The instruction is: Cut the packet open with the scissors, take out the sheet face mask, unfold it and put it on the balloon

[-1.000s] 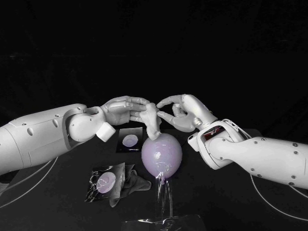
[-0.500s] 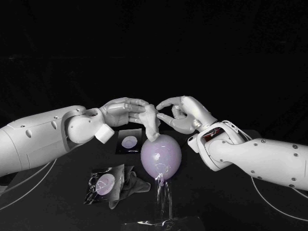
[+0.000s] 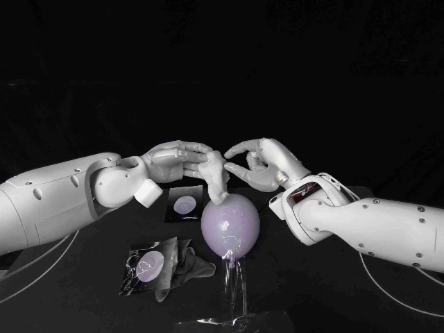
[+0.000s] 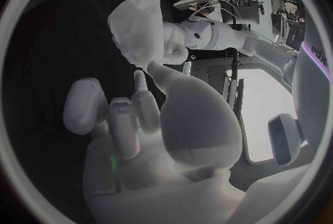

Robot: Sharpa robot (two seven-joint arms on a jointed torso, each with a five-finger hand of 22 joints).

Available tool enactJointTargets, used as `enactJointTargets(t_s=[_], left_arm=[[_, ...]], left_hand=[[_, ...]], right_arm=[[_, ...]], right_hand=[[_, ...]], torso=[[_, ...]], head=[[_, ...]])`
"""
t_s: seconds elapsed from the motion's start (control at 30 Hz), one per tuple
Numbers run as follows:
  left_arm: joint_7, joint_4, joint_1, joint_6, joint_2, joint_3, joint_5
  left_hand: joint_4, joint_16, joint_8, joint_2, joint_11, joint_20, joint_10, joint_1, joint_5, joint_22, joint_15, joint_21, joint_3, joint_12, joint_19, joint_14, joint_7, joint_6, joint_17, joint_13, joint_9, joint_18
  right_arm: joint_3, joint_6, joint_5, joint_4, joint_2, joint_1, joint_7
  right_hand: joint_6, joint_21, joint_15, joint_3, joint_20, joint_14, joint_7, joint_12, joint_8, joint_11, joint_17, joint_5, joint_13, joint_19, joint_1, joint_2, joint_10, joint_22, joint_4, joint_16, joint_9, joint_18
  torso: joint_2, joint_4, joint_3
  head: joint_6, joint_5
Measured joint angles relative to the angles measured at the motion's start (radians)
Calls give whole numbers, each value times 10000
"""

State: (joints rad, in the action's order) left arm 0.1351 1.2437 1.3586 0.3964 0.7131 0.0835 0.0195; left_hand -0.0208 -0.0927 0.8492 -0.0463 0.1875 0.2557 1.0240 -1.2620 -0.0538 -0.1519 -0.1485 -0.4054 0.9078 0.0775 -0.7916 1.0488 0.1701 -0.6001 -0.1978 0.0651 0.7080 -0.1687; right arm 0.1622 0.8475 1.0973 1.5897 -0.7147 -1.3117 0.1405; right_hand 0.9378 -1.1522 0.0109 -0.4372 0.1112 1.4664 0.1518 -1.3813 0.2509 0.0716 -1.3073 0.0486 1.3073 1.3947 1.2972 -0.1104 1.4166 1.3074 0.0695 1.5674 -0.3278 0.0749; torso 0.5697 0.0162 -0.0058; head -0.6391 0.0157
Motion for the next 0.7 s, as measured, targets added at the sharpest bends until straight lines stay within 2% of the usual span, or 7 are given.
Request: enactJointTargets(t_s=[0.33, 0.7], left_arm=[[14, 9, 0, 143, 6, 0, -29], [29, 14, 0, 284, 9, 0, -43]], left_hand=[[-28, 0, 24, 41, -36, 0, 36, -41, 0, 0, 38, 0, -29, 0, 0, 39, 18, -20, -21, 0, -70, 1], [-57, 0, 49, 41, -35, 0, 36, -41, -4, 9, 38, 0, -57, 0, 0, 38, 18, -20, -21, 0, -70, 4]], right_arm=[[-1, -205, -182, -87, 33, -2, -87], [-1, -535, -362, -121, 48, -2, -103]], right_hand=[[3, 1, 0, -3, 0, 0, -4, -39, 1, -37, -1, 0, 6, -1, 3, 3, 36, 6, -3, -1, 21, -1], [39, 2, 0, -103, 0, 0, -42, -39, 1, -37, -8, 0, 9, -2, 120, 200, 36, 7, -18, -9, 33, -1]], torso=[[-1, -2, 0], [-2, 0, 0]], head=[[-21, 27], [-39, 48]])
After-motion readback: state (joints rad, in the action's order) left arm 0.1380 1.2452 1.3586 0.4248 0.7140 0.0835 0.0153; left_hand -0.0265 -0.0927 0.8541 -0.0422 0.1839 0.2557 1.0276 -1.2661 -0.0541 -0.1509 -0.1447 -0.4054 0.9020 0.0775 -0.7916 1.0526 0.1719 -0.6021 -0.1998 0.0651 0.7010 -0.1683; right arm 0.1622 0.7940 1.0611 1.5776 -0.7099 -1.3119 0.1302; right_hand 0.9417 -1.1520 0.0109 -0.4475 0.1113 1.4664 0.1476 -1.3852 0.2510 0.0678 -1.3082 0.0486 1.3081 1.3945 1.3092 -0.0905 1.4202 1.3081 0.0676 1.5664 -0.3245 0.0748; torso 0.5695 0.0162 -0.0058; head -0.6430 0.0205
